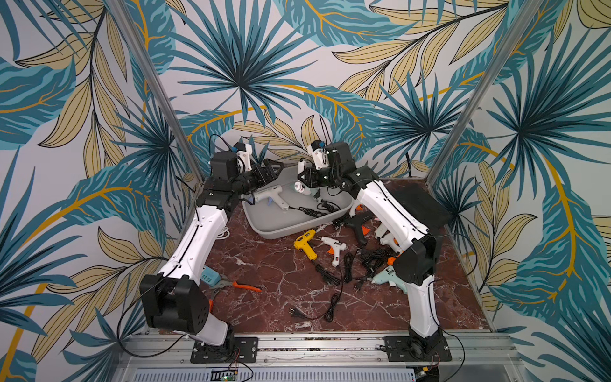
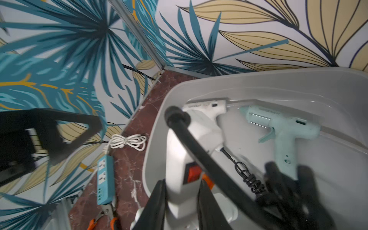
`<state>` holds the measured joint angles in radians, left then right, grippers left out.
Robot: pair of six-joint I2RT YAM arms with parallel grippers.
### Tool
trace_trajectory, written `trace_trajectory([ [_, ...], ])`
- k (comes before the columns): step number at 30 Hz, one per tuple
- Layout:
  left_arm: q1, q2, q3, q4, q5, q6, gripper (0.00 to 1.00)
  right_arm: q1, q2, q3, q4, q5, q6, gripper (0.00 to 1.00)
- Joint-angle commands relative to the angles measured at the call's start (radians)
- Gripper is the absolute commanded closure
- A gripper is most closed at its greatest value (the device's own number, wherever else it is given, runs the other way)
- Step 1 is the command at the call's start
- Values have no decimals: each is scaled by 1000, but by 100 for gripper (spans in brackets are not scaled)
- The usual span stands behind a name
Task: Put the hot melt glue gun into the storage box
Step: Place the hot melt adhesive gun in the storage box.
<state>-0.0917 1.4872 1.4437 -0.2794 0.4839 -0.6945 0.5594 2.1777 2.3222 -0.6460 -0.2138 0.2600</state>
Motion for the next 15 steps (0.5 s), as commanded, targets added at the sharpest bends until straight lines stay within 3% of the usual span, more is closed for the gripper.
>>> trace_trajectory([
  [1,22,-78,-50,-69,-199,49,0,20,68,67,-149,170,-77,96],
  [15,27,-158,-188,-113,-348,82,0,110,307,193,-197,396,-155,96],
])
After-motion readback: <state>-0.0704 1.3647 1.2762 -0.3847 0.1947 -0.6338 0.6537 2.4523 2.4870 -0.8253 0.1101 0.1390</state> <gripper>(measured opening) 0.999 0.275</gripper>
